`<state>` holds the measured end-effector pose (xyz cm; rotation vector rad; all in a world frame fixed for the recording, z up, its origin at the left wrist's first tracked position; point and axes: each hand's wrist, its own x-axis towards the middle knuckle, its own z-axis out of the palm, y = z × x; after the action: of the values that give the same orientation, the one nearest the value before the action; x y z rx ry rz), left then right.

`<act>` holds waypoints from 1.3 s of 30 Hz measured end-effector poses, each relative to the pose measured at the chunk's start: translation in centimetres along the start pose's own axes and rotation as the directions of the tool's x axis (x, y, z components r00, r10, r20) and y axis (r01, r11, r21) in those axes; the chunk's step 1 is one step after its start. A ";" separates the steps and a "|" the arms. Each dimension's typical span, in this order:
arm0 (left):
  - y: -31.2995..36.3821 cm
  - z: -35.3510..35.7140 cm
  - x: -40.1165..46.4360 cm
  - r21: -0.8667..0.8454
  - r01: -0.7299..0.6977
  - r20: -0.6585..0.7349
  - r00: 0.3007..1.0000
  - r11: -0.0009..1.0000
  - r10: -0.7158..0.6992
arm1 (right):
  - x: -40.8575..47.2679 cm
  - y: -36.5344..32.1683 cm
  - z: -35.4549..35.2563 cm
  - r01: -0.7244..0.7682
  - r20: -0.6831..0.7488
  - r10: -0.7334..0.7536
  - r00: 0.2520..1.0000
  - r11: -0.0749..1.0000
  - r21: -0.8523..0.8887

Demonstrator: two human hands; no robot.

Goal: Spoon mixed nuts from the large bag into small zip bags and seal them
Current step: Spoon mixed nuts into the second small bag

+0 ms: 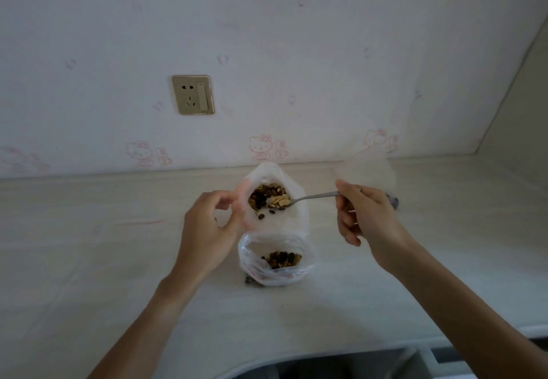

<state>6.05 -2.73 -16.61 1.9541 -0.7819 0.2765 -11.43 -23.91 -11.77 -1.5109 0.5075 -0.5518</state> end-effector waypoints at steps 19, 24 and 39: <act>3.8 -1.2 -2.6 -0.135 0.388 0.393 0.866 0.912 -0.311 | -5.5 0.5 -0.5 0.687 0.467 -0.523 0.713 0.391 -0.612; 3.1 -1.3 -2.9 -0.087 0.363 0.369 0.877 0.928 -0.309 | -4.7 0.8 -0.9 0.740 0.493 -0.580 0.648 0.327 -0.588; 1.6 -0.9 2.0 -0.011 0.340 0.046 0.940 0.941 -0.339 | 1.4 2.5 1.1 0.024 -0.068 -0.027 0.997 0.999 -0.035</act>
<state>6.75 -3.27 -14.05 2.0423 -0.4594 0.0179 -9.57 -23.93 -14.19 -1.5367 0.5532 -0.6189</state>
